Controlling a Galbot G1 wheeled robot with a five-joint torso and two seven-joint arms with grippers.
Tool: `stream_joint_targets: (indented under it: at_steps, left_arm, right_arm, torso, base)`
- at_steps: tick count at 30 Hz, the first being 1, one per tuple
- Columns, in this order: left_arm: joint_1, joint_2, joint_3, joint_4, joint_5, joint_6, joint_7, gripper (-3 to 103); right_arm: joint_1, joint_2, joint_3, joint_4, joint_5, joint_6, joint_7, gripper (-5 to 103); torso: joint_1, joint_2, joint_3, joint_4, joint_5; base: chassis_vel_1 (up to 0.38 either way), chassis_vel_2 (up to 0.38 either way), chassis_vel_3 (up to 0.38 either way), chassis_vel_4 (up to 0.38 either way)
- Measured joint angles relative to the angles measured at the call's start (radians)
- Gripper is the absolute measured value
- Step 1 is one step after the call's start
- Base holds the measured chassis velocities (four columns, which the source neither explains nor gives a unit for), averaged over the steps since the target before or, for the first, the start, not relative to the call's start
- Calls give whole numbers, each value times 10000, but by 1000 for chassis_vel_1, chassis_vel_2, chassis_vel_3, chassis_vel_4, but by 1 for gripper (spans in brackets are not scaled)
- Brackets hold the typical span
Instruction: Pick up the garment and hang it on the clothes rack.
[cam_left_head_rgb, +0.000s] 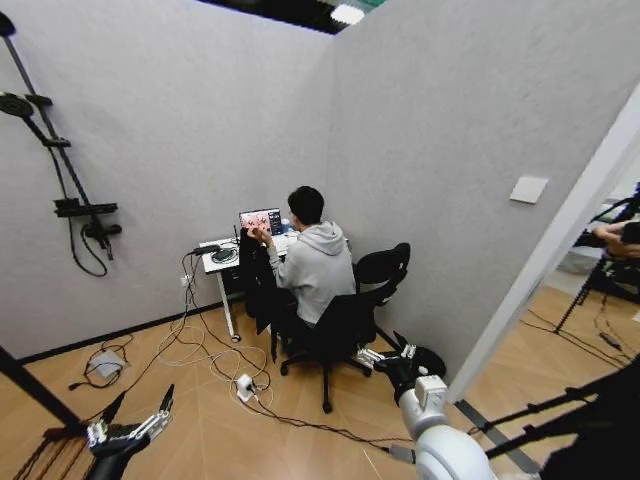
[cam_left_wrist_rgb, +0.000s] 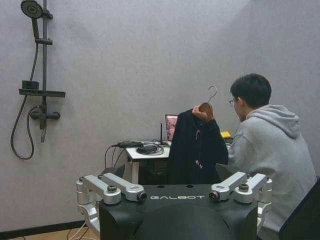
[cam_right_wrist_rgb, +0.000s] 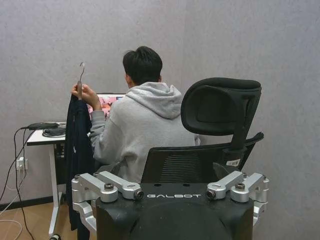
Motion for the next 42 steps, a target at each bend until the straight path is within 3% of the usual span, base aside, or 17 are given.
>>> stream_joint_targets:
  at_steps: [42]
  left_arm:
    - [0, 0, 0, 0, 0, 0, -1, 100]
  right_arm:
    - [386, 201, -882, -225, -432, -12, 147, 100]
  torso:
    - [-2, 1, -1, -3, -2]
  base:
    - [183, -113, -120, 174]
